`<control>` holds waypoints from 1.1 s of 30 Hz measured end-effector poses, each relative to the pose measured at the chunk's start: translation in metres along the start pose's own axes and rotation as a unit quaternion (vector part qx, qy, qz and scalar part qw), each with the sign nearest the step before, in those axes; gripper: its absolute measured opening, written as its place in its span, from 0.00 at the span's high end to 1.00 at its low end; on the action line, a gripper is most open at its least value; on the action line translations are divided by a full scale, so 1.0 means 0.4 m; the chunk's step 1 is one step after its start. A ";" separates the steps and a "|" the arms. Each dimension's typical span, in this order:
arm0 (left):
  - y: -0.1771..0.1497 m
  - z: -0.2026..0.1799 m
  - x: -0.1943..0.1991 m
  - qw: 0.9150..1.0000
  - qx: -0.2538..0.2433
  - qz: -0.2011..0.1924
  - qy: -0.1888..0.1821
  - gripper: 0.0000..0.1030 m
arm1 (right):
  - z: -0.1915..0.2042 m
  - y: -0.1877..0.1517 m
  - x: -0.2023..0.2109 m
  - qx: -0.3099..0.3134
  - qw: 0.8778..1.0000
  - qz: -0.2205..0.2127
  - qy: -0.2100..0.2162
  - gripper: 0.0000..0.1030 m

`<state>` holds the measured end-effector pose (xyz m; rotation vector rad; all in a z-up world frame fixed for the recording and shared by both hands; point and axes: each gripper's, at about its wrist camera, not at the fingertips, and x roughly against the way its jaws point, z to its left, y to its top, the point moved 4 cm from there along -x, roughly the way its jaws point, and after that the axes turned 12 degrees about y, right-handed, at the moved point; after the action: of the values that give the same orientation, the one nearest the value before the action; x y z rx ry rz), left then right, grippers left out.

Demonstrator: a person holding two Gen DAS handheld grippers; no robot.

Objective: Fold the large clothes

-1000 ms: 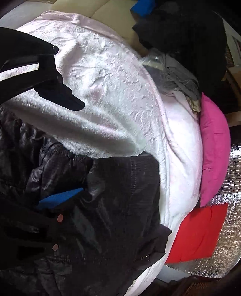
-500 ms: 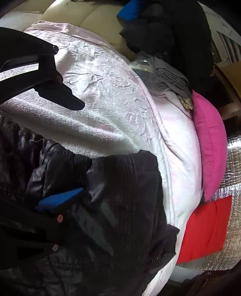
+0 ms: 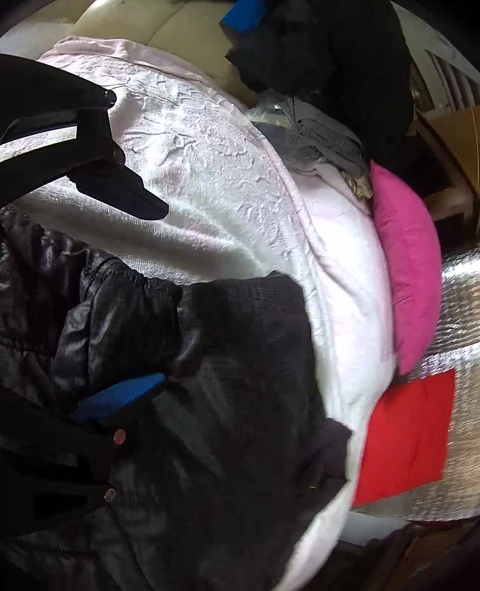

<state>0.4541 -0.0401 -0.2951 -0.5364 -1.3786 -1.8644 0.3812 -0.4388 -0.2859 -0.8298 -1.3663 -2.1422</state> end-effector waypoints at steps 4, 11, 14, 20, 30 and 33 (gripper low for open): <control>0.018 0.026 0.053 0.999 0.021 -0.034 -0.015 0.18 | 0.006 0.030 0.095 -0.031 0.997 -0.059 0.036 0.22; -0.012 -0.029 -0.041 0.999 -0.015 0.023 -0.020 0.14 | 0.047 0.010 0.004 -0.006 1.000 -0.012 -0.004 0.19; -0.029 -0.030 -0.090 0.998 0.003 0.050 -0.039 0.10 | 0.030 -0.028 -0.069 0.013 0.999 0.033 -0.032 0.19; -0.004 0.015 -0.006 0.999 0.019 0.011 -0.025 0.11 | 0.030 0.008 0.066 -0.004 0.999 -0.042 -0.028 0.19; -0.114 0.153 0.258 0.994 0.056 -0.088 -0.039 0.11 | 0.107 -0.084 0.438 0.066 0.982 -0.157 0.074 0.20; -0.212 0.189 0.325 0.992 0.071 -0.088 -0.060 0.11 | 0.110 -0.173 0.490 0.080 0.982 -0.146 0.087 0.20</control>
<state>0.2991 0.0021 -0.2316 -0.4751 -1.6709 -1.8782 0.2069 -0.3832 -0.1782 -0.3896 -1.6228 -2.2178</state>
